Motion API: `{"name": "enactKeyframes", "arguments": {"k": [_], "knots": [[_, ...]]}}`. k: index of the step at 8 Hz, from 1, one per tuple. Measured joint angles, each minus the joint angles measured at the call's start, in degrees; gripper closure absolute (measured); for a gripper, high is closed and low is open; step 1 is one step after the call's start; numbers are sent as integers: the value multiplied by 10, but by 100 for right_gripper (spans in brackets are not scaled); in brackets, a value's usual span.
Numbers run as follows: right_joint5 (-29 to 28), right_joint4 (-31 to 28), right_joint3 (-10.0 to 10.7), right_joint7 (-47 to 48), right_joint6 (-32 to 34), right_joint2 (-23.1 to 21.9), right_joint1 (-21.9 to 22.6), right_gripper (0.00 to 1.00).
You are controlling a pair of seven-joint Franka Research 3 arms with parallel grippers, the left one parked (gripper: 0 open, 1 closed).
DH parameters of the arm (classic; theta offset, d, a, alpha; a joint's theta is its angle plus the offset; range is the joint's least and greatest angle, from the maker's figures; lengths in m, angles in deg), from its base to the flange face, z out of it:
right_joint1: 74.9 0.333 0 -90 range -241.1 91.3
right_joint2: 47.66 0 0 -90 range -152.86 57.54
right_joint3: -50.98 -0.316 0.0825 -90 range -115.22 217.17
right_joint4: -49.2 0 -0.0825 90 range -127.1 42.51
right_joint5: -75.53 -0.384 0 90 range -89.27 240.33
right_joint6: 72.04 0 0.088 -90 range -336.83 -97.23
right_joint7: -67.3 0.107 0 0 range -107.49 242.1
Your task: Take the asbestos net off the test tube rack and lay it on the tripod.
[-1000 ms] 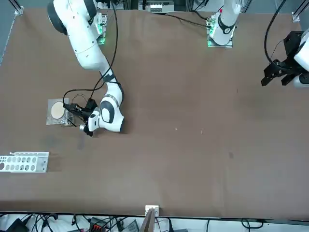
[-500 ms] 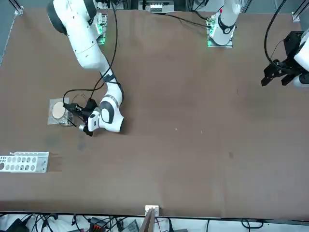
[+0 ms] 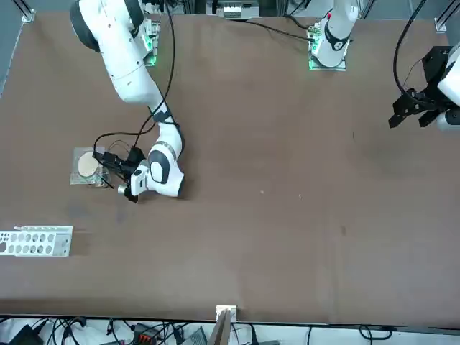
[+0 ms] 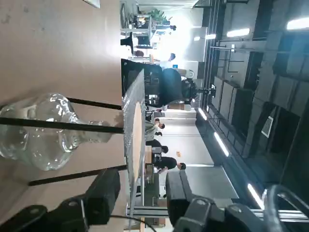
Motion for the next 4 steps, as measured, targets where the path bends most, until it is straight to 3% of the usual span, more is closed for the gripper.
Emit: {"name": "enactKeyframes", "arguments": {"k": [2,4], "knots": [[0,11,-1,-5,1,0,2,4],[-18,41,-4,-30,3,-6,6,0]]}}
